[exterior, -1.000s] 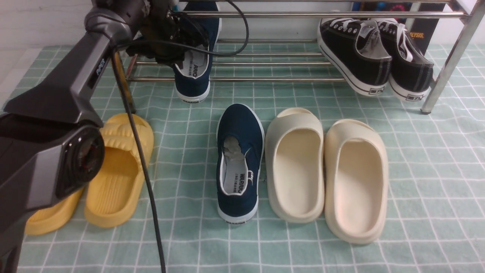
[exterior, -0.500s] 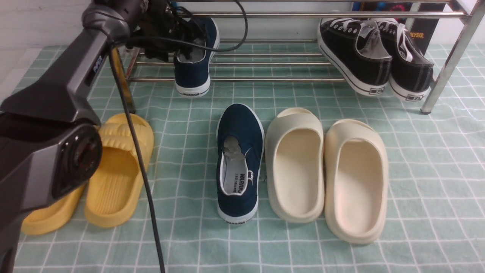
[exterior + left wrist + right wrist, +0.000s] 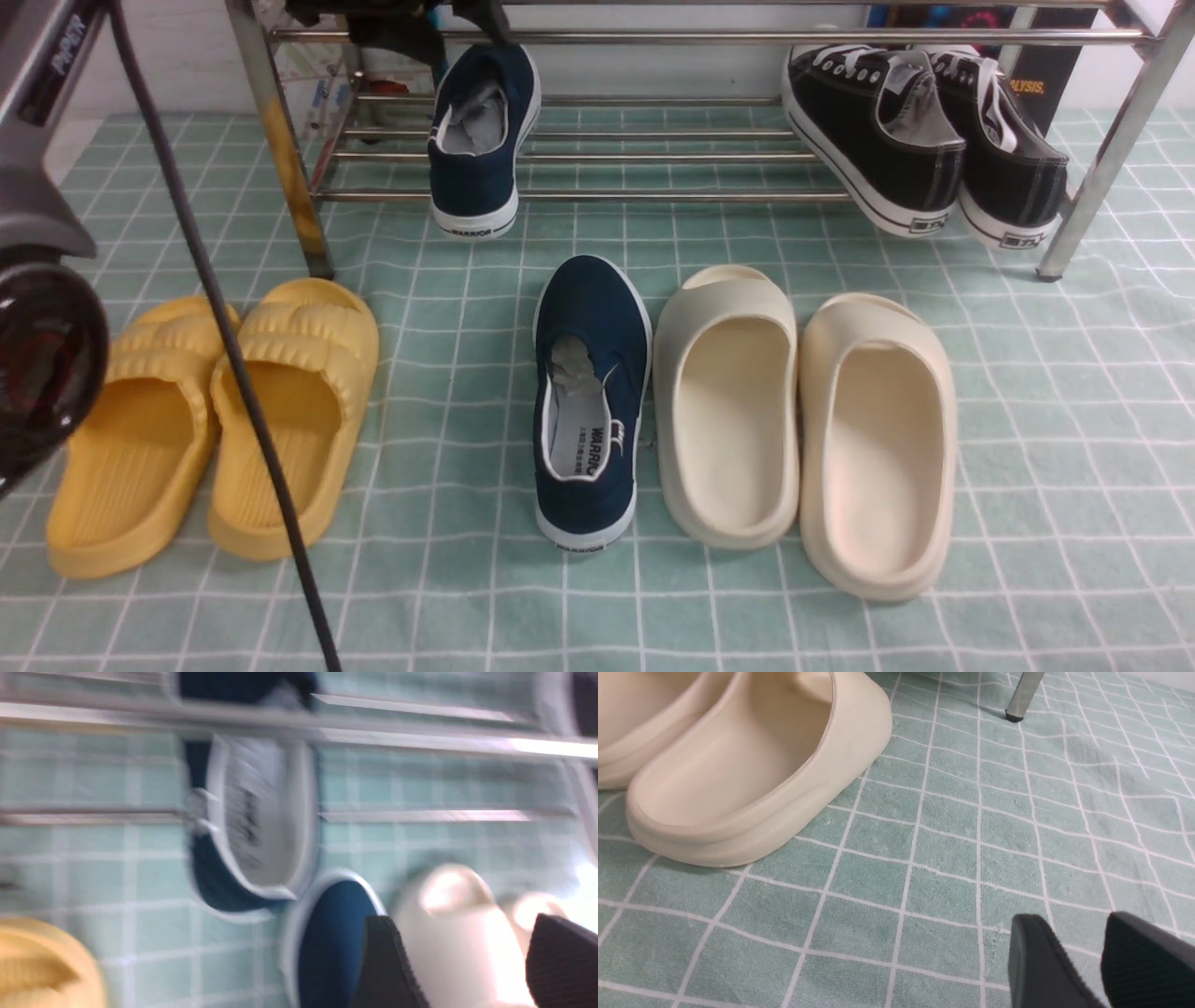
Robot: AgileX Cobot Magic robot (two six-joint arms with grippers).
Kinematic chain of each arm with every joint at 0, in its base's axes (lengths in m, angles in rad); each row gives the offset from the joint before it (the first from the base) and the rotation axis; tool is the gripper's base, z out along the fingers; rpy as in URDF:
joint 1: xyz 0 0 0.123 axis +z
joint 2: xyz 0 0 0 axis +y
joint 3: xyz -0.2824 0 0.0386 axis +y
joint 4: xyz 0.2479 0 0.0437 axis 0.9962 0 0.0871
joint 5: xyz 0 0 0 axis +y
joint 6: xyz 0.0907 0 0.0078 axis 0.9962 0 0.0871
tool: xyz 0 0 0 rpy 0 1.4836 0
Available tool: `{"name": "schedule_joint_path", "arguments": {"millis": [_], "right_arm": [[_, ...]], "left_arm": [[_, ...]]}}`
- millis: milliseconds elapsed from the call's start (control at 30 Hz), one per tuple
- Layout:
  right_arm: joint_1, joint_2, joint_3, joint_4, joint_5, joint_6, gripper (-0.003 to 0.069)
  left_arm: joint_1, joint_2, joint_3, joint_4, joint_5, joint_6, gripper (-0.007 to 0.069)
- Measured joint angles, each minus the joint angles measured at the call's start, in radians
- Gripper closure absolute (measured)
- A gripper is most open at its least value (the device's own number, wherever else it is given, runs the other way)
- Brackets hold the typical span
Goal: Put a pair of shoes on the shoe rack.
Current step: Use the left arm to grab the shoe closest to it
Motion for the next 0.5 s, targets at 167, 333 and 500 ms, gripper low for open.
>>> {"name": "schedule_joint_path", "arguments": {"millis": [167, 333, 500], "right_arm": [[0.0, 0.0, 0.0, 0.0, 0.0, 0.0, 0.0412], [0.0, 0.0, 0.0, 0.0, 0.0, 0.0, 0.0412], [0.0, 0.0, 0.0, 0.0, 0.0, -0.01, 0.0412]], "left_arm": [[-0.049, -0.194, 0.389, -0.035, -0.003, 0.093, 0.021], [-0.142, -0.244, 0.784, -0.032, -0.139, 0.098, 0.021], [-0.21, -0.213, 0.953, 0.024, -0.346, 0.033, 0.0222]]}}
